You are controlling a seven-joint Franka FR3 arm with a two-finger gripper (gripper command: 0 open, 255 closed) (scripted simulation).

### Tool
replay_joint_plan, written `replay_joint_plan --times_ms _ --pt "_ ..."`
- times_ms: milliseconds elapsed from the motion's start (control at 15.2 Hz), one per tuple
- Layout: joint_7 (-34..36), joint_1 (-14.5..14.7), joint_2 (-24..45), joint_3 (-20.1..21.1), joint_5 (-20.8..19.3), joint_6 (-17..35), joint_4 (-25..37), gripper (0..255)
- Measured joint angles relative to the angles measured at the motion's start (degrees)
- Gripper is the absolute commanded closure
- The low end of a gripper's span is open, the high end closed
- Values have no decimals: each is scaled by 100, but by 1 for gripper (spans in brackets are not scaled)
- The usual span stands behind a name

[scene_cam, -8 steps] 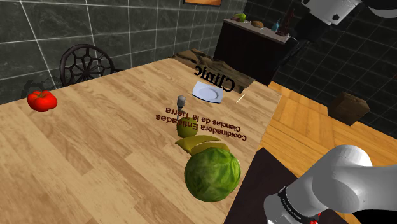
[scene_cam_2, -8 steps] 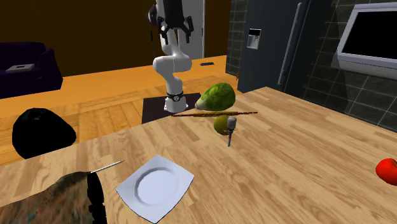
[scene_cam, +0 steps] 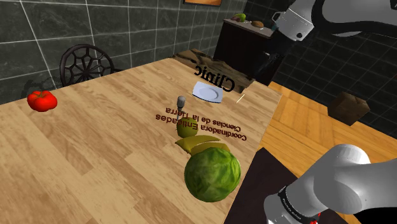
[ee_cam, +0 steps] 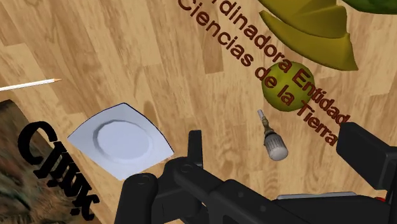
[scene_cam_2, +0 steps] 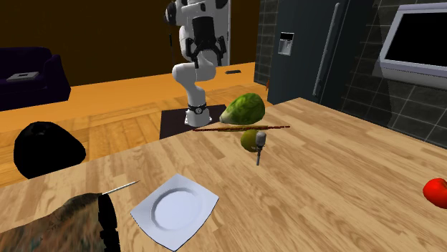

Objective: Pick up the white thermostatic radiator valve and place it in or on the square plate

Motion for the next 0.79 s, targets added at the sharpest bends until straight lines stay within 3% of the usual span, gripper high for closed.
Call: replay_joint_plan --times_ms 264,792 --pt "-200 149 481 18 66 782 -304 0" --pt "-564 480 1847 124 253 2192 -347 0"
